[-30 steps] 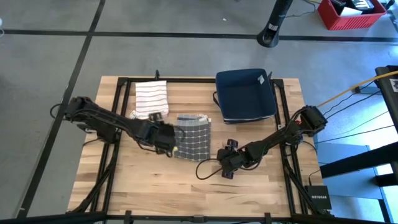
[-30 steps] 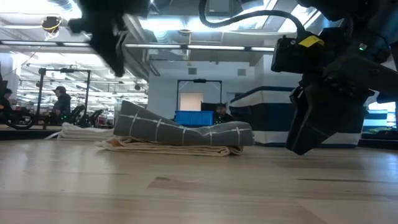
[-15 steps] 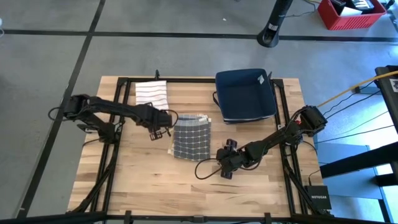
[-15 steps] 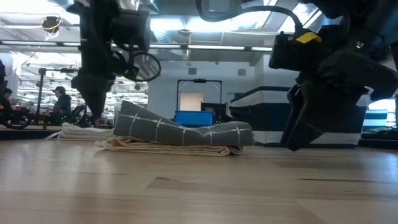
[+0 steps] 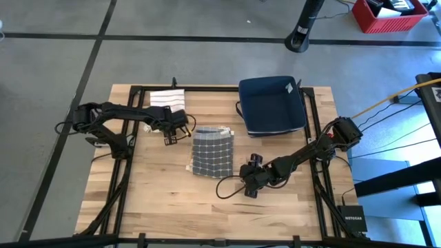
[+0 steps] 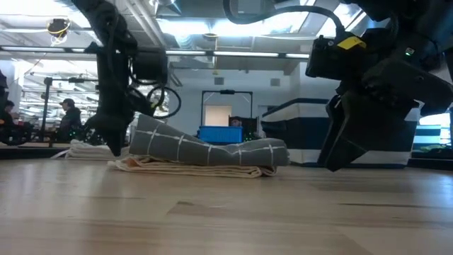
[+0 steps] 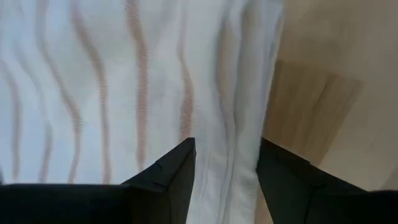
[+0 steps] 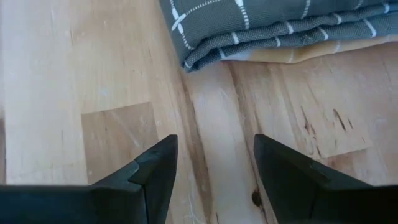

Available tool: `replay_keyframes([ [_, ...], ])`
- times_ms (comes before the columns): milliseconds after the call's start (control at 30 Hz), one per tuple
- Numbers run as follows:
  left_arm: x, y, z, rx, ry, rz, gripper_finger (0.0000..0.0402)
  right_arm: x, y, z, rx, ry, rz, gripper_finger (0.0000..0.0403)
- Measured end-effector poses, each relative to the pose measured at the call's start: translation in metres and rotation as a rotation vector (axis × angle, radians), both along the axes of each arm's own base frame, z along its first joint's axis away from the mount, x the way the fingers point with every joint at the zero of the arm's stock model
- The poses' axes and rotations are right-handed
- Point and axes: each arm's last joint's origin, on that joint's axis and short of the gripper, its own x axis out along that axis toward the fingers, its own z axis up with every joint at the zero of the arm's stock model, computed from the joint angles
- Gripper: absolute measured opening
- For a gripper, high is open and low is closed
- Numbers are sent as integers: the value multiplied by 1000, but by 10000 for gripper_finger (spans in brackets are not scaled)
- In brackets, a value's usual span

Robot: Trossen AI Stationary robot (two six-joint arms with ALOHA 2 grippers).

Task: Fold towel
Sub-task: Stack the white towel on top of the black towel

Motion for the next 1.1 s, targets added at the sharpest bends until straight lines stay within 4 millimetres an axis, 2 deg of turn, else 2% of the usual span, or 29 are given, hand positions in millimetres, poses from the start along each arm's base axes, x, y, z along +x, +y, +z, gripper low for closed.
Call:
replay_keyframes([
  [200, -7, 8, -11, -27, -32, -6, 155, 0, -1, 0, -20, -8, -1, 216],
  [533, -9, 7, -12, -122, -43, -31, 155, 0, -1, 0, -23, -9, -4, 216],
  [900, -8, 19, -25, -71, -8, -57, 155, 1, 0, 1, -21, -14, -3, 216],
  [1000, -10, 21, -28, -59, -17, -56, 141, 2, 0, 1, -12, -34, -4, 216],
  [1100, -11, 23, -29, -70, -30, -53, 97, 4, 1, 2, -6, -49, -1, 216],
])
